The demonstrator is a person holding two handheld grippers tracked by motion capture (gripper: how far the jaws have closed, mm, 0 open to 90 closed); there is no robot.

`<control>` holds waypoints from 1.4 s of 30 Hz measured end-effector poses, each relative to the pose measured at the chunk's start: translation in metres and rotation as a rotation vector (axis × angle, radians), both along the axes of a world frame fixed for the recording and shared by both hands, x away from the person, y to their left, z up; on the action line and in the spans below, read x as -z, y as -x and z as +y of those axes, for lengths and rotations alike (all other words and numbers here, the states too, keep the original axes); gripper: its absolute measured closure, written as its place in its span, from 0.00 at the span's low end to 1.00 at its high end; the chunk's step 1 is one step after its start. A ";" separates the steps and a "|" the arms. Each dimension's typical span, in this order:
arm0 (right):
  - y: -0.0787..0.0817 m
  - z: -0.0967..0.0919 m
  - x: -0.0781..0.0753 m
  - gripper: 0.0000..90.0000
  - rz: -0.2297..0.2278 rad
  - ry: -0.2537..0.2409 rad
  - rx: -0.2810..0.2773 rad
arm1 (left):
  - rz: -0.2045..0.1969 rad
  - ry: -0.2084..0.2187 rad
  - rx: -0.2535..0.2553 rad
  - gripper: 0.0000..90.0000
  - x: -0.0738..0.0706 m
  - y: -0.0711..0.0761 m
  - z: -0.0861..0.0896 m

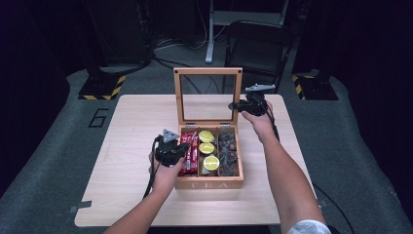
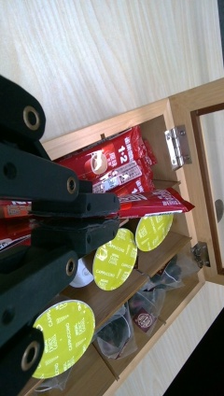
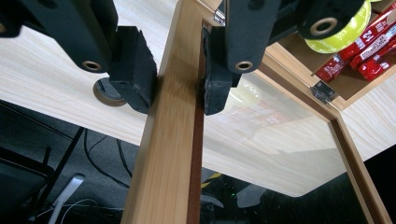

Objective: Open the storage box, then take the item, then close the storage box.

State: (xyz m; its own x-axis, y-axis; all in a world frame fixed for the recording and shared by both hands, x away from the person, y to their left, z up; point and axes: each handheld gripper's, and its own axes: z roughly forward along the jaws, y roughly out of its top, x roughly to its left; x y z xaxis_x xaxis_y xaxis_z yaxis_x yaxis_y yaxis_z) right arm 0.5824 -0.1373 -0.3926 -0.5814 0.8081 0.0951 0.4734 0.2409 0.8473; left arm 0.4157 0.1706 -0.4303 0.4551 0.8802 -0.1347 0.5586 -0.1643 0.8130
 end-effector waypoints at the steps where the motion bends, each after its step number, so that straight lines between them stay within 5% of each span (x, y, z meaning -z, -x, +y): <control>1: 0.000 0.000 0.000 0.72 0.000 0.000 -0.001 | -0.001 0.002 -0.001 0.96 -0.001 0.000 0.001; 22: 0.001 0.000 -0.001 0.72 0.003 0.001 -0.001 | -0.023 0.025 -0.059 0.96 -0.019 -0.002 0.036; 42: 0.001 -0.001 -0.001 0.72 0.003 -0.007 -0.003 | -0.019 0.031 -0.147 0.96 -0.017 -0.006 0.083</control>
